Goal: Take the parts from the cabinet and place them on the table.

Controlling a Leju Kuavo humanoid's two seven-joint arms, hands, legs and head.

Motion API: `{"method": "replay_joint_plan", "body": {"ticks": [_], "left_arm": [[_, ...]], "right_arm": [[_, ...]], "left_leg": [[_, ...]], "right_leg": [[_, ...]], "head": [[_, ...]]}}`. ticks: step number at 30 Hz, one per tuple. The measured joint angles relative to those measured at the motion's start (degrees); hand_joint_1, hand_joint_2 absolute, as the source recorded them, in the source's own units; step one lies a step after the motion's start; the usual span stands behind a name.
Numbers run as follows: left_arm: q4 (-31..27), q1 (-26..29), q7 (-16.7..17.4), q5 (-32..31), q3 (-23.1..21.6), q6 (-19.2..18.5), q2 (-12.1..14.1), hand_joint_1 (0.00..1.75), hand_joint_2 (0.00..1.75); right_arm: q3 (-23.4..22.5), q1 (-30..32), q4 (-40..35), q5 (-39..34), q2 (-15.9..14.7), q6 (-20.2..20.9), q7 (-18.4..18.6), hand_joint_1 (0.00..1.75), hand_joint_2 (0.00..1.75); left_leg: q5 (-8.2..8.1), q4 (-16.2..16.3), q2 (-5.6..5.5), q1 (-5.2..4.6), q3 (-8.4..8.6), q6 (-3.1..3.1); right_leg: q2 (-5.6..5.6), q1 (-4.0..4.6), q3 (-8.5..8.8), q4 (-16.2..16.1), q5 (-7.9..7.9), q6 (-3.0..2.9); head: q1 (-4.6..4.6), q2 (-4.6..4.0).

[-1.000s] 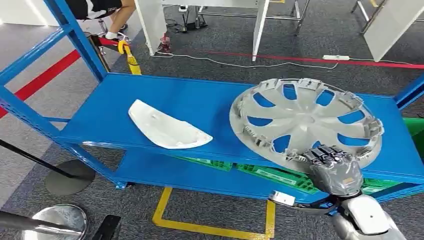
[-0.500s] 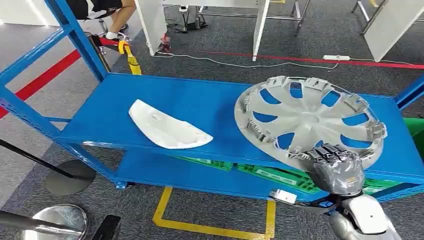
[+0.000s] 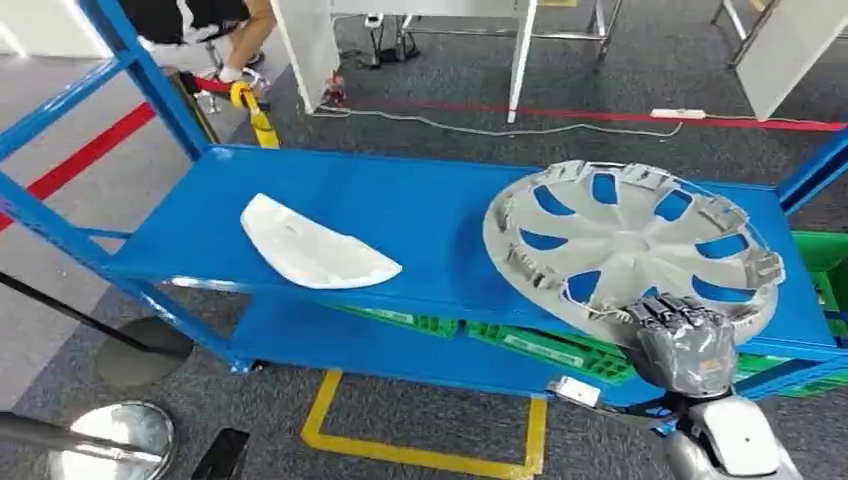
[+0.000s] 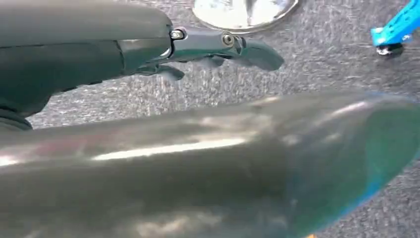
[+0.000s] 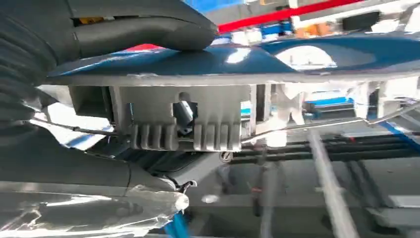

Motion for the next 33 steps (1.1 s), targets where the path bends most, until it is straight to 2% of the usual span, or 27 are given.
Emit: {"method": "replay_joint_plan", "body": {"ticks": [1, 2, 3, 5, 6, 7, 8, 10, 11, 12, 13, 14, 16, 17, 18, 19, 21, 22, 23, 24, 26, 27, 28, 29, 31, 32, 33], "left_arm": [[0.0, 0.09, 0.0, -0.13, 0.0, 0.22, 0.02, 0.0, 0.0], [0.0, 0.11, 0.0, -0.13, 0.0, 0.3, -0.02, 0.0, 0.0], [0.0, 0.06, -0.02, -0.15, 0.0, 0.35, -0.07, 0.0, 0.0], [0.0, 0.0, -0.04, -0.31, 0.0, 0.44, -0.13, 0.0, 0.0], [0.0, -0.02, -0.07, -0.31, 0.0, 0.46, -0.13, 0.0, 0.0], [0.0, 0.0, -0.11, -0.33, -0.02, 0.48, -0.15, 0.0, 0.0], [0.0, 0.02, -0.11, -0.35, -0.02, 0.48, -0.15, 0.0, 0.0], [0.0, -0.06, -0.11, -0.44, -0.07, 0.52, -0.15, 0.0, 0.0], [0.0, -0.15, -0.11, -0.46, -0.09, 0.52, -0.15, 0.0, 0.0], [-0.02, -0.36, -0.13, -0.46, -0.09, 0.57, -0.04, 0.0, 0.0], [-0.07, -0.49, -0.13, -0.46, -0.09, 0.59, 0.02, 0.0, 0.0], [-0.07, -0.6, -0.28, -0.52, -0.13, 0.63, -0.11, 0.0, 0.0], [-0.07, -0.52, -0.31, -0.5, -0.15, 0.74, -0.13, 0.0, 0.0], [-0.07, -0.38, -0.28, -0.5, -0.15, 0.79, -0.15, 0.0, 0.0], [-0.07, -0.45, -0.28, -0.5, -0.17, 0.98, -0.11, 0.0, 0.0], [-0.07, -0.5, -0.28, -0.48, -0.18, 1.09, -0.13, 0.0, 0.0], [-0.07, -0.36, -0.28, -0.5, -0.24, 1.09, -0.39, 0.0, 0.0], [-0.07, -0.33, -0.28, -0.5, -0.24, 1.09, -0.46, 0.0, 0.0], [-0.07, -0.32, -0.28, -0.5, -0.26, 1.11, -0.5, 0.0, 0.0], [-0.07, -0.32, -0.29, -0.5, -0.26, 1.11, -0.52, 0.0, 0.0], [-0.07, -0.32, -0.28, -0.5, -0.26, 1.09, -0.61, 0.0, 0.0], [-0.07, -0.34, -0.28, -0.5, -0.26, 1.09, -0.61, 0.0, 0.0], [-0.13, -0.3, -0.28, -0.5, -0.26, 1.11, -0.37, 0.0, 0.0], [-0.11, -0.27, -0.28, -0.5, -0.28, 1.11, -0.55, 0.0, 0.0], [-0.13, -0.24, -0.31, -0.5, -0.26, 1.11, -0.52, 0.0, 0.0], [-0.11, -0.13, -0.31, -0.48, -0.26, 1.14, -0.5, 0.0, 0.0], [-0.11, -0.07, -0.31, -0.48, -0.26, 1.16, -0.44, 0.0, 0.0]], "right_arm": [[0.0, 0.03, 0.04, -0.02, 0.0, 0.0, 0.18, 1.75, 1.75], [0.0, 0.11, 0.11, -0.04, 0.0, -0.02, 0.22, 1.75, 1.75], [0.02, 0.25, 0.13, -0.04, -0.02, -0.02, 0.33, 1.75, 1.75], [0.02, 0.28, 0.13, -0.07, -0.09, 0.0, 0.55, 1.75, 1.75], [0.02, 0.3, 0.15, 0.0, -0.2, 0.0, 0.83, 1.75, 1.75], [0.02, 0.34, 0.15, 0.15, -0.31, 0.0, 1.12, 1.75, 1.75], [0.02, 0.37, 0.17, 0.24, -0.46, 0.0, 1.33, 1.75, 1.75], [0.02, 0.39, 0.15, 0.37, -0.77, 0.0, 1.64, 1.75, 1.75], [0.04, 0.39, 0.15, 0.44, -0.83, 0.0, 1.64, 1.75, 1.75], [0.07, 0.41, 0.15, 0.46, -0.85, 0.0, 1.64, 1.75, 1.75], [0.09, 0.45, 0.13, 0.48, -0.85, 0.0, 1.66, 1.75, 1.75], [0.09, 0.45, 0.13, 0.48, -1.09, 0.0, 1.7, 1.75, 1.75], [0.15, 0.54, 0.11, 0.63, -1.2, 0.0, 1.81, 1.75, 1.75], [0.15, 0.69, 0.07, 0.72, -1.33, -0.02, 1.84, 1.75, 1.75], [0.2, 0.94, 0.07, 0.81, -1.46, 0.0, 1.92, 1.75, 1.75], [0.2, 1.0, 0.02, 0.89, -1.66, -0.02, 1.99, 1.75, 1.75], [0.3, 1.01, 0.02, 1.07, -1.7, -0.02, 1.99, 1.75, 1.75], [0.39, 1.04, 0.02, 1.07, -1.7, 0.0, 1.99, 1.75, 1.75], [0.42, 1.1, 0.02, 1.07, -1.75, -0.02, 2.03, 1.75, 1.75], [0.42, 1.19, 0.02, 1.07, -1.81, -0.02, 2.08, 1.75, 1.75], [0.44, 1.22, 0.0, 1.07, -1.84, -0.02, 2.14, 1.75, 1.75], [0.44, 1.14, -0.02, 1.07, -1.84, -0.02, 2.14, 1.75, 1.75], [0.53, 1.02, -0.02, 1.09, -1.84, -0.02, 2.14, 1.75, 1.75], [0.57, 1.19, -0.15, 1.11, -1.86, 0.0, 2.14, 1.75, 1.75], [0.63, 1.23, -0.18, 1.14, -1.88, 0.0, 2.14, 1.75, 1.75], [0.66, 1.27, -0.2, 1.18, -1.88, -0.02, 2.12, 1.75, 1.75], [0.68, 1.19, -0.2, 1.2, -1.9, -0.02, 2.01, 1.75, 1.75]], "left_leg": [[0.26, -0.03, 0.0, 0.05, -0.22, -0.31], [-0.06, 0.14, 0.1, 0.23, -0.54, -0.48], [-2.19, 1.56, 0.43, 0.2, -1.35, -0.41], [-8.18, 10.0, 0.46, -0.17, -4.45, -0.27], [-10.49, 14.72, 0.46, -0.39, -5.99, -0.08], [-11.75, 17.77, 0.46, -0.63, -6.75, 0.29], [-11.58, 18.36, 0.45, -0.97, -6.31, 0.81], [-8.59, 12.86, 0.44, -1.93, -2.0, 2.57], [-7.09, 7.99, 0.37, -2.62, 1.43, 3.76], [-7.31, 3.55, 0.27, -3.45, 4.5, 5.16], [-8.12, 1.24, 0.59, -3.62, 5.79, 5.78], [-7.14, 1.21, 0.62, -3.84, 5.5, 4.76], [-6.51, 0.68, 0.57, -4.12, 5.16, 4.7], [-5.44, -0.56, 0.67, -3.65, 5.05, 4.65], [-4.69, -0.81, 0.81, -3.39, 4.82, 4.62], [-4.08, -0.89, 0.8, -3.23, 4.16, 5.09], [-2.85, -0.88, 0.82, -3.13, 2.68, 4.96], [-2.15, -0.79, 0.86, -3.07, 1.73, 4.87], [-1.54, -0.76, 0.88, -2.99, 0.92, 4.74], [-0.91, -0.74, 0.89, -2.89, 0.12, 4.58], [0.36, -0.54, 0.88, -2.45, -1.59, 3.96], [0.9, -0.16, 0.83, -2.39, -2.28, 3.49], [1.32, 0.08, 0.67, -2.64, -2.89, 3.12], [1.86, 0.14, 0.71, -2.82, -2.82, 2.9], [2.79, 0.04, 0.65, -2.75, -2.98, 2.65], [3.22, 0.02, 0.65, -2.65, -3.11, 2.35], [1.72, 0.5, 0.67, -2.51, -3.55, 1.94]], "right_leg": [[-0.01, 0.05, -0.49, 0.5, 0.09, -0.5], [-0.14, 0.04, -1.03, 0.49, 0.37, -1.36], [-0.18, 0.22, -1.56, 0.5, 0.84, -2.11], [-0.28, 0.66, -2.72, 0.39, 1.82, -2.98], [-0.36, 1.0, -3.34, 0.4, 2.23, -3.35], [-0.42, 1.38, -3.9, 0.4, 2.64, -3.6], [-0.43, 1.76, -4.5, 0.4, 3.1, -3.8], [-0.36, 2.57, -5.62, 0.39, 4.03, -4.07], [-0.28, 2.92, -6.09, 0.36, 4.48, -4.09], [-0.34, 2.66, -6.24, 0.36, 4.86, -4.14], [-0.42, 3.12, -6.53, 0.34, 5.21, -3.77], [-0.63, 2.59, -6.45, 0.11, 5.63, -3.53], [-0.67, 2.31, -6.55, -0.41, 6.71, -2.87], [-0.64, 2.64, -6.72, -0.59, 7.16, -2.46], [-0.67, 2.53, -7.27, 0.09, 5.52, -2.28], [-0.66, 2.5, -8.28, 2.34, 2.4, -2.02], [-0.74, 2.24, -10.12, 10.6, -3.79, -1.42], [-0.77, 2.13, -10.75, 14.48, -5.35, -1.11], [-0.78, 2.03, -10.35, 15.88, -4.99, -0.88], [-0.8, 1.92, -8.86, 15.04, -3.47, -0.64], [-0.91, 1.63, -2.73, 7.64, 0.5, -0.09], [-0.95, 1.35, 0.98, 2.25, -0.39, 0.46], [-0.89, 1.68, 3.78, -1.69, -2.47, 0.65], [-0.56, 1.77, 2.96, -1.31, -2.06, -1.11], [-0.6, 1.9, 2.03, -1.19, -1.94, -2.03], [-0.69, 1.75, 1.52, -1.21, -1.48, -2.75], [-0.89, 1.67, 1.05, -1.22, -0.83, -3.54]], "head": [[0.13, 0.0], [0.02, 0.0], [-0.35, 0.0], [-0.35, 0.0], [-0.3, 0.0], [-0.3, 0.0], [-0.28, 0.0], [-0.28, 0.0], [-0.28, 0.0], [-0.24, 0.0], [-0.06, 0.0], [-0.28, 0.0], [-0.19, 0.0], [-0.31, 0.0], [-0.13, 0.0], [-0.09, 0.0], [-0.15, 0.0], [-0.13, 0.0], [-0.13, 0.0], [-0.13, 0.0], [-0.13, 0.0], [-0.11, 0.0], [0.05, 0.0], [-0.29, 0.0], [-0.31, 0.0], [-0.33, 0.0], [-0.3, 0.0]]}}
